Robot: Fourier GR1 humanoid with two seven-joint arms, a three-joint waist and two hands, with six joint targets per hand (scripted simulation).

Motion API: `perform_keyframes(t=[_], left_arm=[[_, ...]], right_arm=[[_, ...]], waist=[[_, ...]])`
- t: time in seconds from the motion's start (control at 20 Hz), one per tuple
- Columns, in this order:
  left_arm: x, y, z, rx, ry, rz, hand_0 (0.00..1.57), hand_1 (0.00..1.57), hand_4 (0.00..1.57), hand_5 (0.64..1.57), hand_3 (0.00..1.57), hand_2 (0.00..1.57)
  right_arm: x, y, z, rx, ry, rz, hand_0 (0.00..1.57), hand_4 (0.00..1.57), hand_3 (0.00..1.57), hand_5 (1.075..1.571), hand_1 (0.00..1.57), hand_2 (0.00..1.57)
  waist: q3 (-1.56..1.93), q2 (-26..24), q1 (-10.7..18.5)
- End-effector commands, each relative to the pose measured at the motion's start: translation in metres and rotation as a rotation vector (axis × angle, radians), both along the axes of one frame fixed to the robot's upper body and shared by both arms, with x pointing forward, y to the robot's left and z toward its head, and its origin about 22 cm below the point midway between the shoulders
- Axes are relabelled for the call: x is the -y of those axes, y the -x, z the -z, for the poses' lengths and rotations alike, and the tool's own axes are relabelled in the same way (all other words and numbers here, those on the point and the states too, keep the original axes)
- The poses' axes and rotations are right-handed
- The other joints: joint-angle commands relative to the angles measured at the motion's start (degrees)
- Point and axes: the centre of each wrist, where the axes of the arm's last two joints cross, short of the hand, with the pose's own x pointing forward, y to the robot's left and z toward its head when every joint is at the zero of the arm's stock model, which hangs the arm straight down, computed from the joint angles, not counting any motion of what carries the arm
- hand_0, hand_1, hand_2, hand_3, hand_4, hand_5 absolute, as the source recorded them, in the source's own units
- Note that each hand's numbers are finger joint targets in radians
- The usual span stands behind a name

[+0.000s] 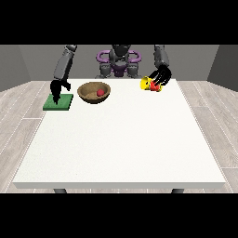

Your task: Pick the cup and pour the ball into the bowl, then pick the bowl and place it on the pad

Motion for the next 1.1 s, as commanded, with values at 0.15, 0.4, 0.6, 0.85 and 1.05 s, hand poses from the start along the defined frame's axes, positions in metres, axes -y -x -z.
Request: perform_keyframes(t=[0.15,0.4,0.6,0.85,1.05], left_arm=[[-0.041,-0.001,0.006,0.117,0.452,0.093,0.97,0.97,1.21,1.545,0.57,0.92],[-0.049,-0.001,0.037,-0.043,0.593,0.184,0.0,0.0,0.0,0.647,0.0,0.0],[-0.055,-0.015,0.031,-0.066,0.629,0.146,0.0,0.0,0.0,0.648,0.0,0.0],[-0.068,-0.006,0.031,-0.099,0.629,0.139,0.0,0.0,0.0,0.674,0.0,0.0],[-0.087,0.017,0.072,-0.214,0.637,0.033,0.0,0.0,0.0,0.683,0.0,0.0]], right_arm=[[-0.004,-0.018,-0.015,0.149,-0.029,0.024,0.0,0.66,0.27,1.552,0.0,0.41],[-0.017,-0.049,-0.04,0.237,-0.03,-0.025,0.0,0.0,0.0,1.564,0.0,0.0],[-0.046,-0.071,-0.044,0.174,-0.013,-0.088,0.0,0.0,0.0,1.571,0.0,0.0],[-0.064,-0.057,-0.009,0.072,-0.105,-0.083,0.0,0.0,0.0,1.568,0.0,0.0],[-0.083,-0.059,-0.004,-0.041,-0.16,-0.15,0.0,0.0,0.0,1.571,0.0,0.0]], waist=[[0.22,8.69,2.94],[0.39,13.74,-0.54],[0.51,10.22,-4.0],[0.61,7.21,-3.39],[0.44,-2.37,-7.89]])
